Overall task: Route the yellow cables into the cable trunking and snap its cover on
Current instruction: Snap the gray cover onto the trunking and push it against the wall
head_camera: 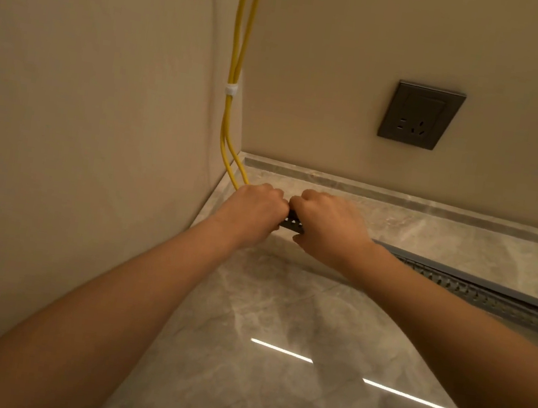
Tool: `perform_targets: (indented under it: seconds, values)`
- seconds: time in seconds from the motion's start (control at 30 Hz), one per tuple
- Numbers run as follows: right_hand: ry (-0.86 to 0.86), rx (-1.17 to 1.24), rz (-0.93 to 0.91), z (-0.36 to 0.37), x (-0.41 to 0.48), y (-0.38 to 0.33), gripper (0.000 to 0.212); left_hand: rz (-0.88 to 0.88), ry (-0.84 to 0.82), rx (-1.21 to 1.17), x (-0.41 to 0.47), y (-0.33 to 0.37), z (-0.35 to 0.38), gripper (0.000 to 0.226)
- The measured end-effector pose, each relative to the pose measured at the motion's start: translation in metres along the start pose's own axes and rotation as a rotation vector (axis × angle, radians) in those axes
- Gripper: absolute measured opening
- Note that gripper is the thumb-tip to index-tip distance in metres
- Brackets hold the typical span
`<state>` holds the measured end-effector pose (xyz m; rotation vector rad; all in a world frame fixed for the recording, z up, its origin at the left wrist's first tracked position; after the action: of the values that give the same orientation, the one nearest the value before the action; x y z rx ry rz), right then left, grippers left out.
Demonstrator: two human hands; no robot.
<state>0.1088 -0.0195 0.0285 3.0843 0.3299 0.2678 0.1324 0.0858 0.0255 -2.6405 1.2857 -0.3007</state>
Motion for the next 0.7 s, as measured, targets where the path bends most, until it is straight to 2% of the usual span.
perform_targets:
  seconds: [0.2,0.37,0.7]
  values:
    - [-0.011,-0.131,0.07,-0.009,0.0,0.0,0.013,0.082,-0.012,0.147,0.003,0.004,-0.006,0.017]
    - [-0.033,-0.086,0.114,-0.015,0.005,0.004,0.008,0.045,0.044,0.054,0.005,0.014,-0.007,0.018]
    - [-0.07,-0.02,0.161,-0.001,0.005,0.004,0.018,0.15,-0.105,0.057,0.011,0.014,-0.007,0.017]
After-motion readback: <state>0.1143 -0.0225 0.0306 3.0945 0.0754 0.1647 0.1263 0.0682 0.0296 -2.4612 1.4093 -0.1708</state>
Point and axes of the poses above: each hand's wrist, its own x-axis towards the middle knuckle, its own z-axis out of the palm, y = z × x, the point moved 3 cm from there along x, towards the middle knuckle, and after that the axes turned 9 degrees about z, right-handed, at the moved point
